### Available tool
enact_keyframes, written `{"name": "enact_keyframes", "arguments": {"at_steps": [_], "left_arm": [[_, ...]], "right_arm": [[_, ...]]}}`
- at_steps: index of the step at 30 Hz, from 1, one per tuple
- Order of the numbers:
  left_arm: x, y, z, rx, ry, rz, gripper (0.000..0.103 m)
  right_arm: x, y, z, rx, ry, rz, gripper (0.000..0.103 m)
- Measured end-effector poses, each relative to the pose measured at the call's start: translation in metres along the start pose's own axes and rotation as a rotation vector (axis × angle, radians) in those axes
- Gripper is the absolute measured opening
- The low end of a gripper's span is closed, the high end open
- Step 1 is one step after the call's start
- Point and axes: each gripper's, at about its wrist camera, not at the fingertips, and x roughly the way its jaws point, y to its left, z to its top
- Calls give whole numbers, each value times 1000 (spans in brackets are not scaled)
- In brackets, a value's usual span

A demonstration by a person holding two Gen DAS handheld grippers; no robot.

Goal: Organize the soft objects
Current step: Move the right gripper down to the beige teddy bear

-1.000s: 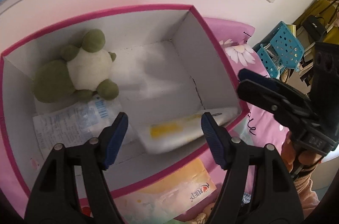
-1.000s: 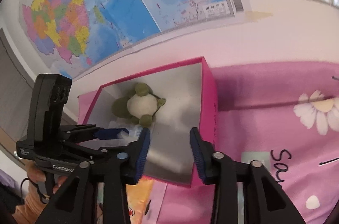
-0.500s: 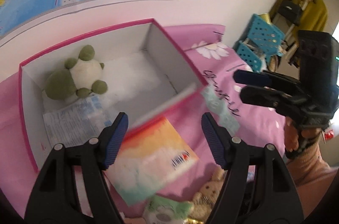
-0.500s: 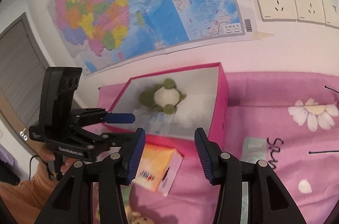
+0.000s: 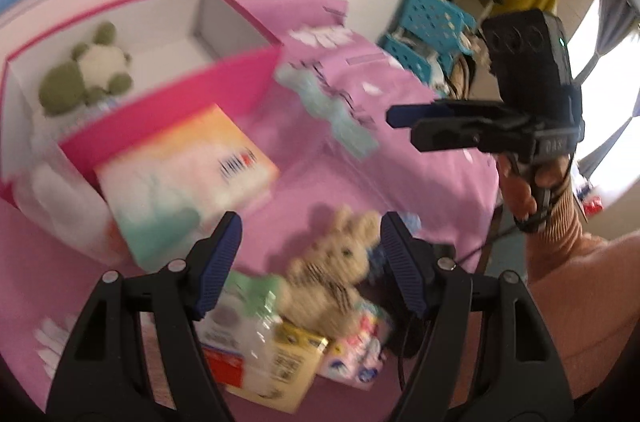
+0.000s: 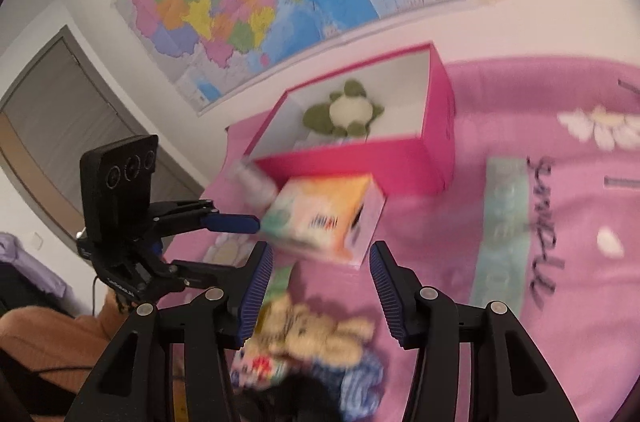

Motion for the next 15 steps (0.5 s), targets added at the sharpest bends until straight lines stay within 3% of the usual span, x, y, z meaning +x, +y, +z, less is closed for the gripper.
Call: {"name": "enact_keyframes", "arguments": {"at_steps": [5, 12, 15], "left_arm": [[19, -7, -27, -16, 81, -29, 73], [24, -6, -51, -67, 115, -64, 73], [28, -8, -53, -76, 124, -64, 73]], "right_arm": [[20, -9, -31, 62, 101, -20, 53], [60, -18, -51, 109, 216, -34, 53], [70, -21, -52, 120, 220, 0, 53]]}}
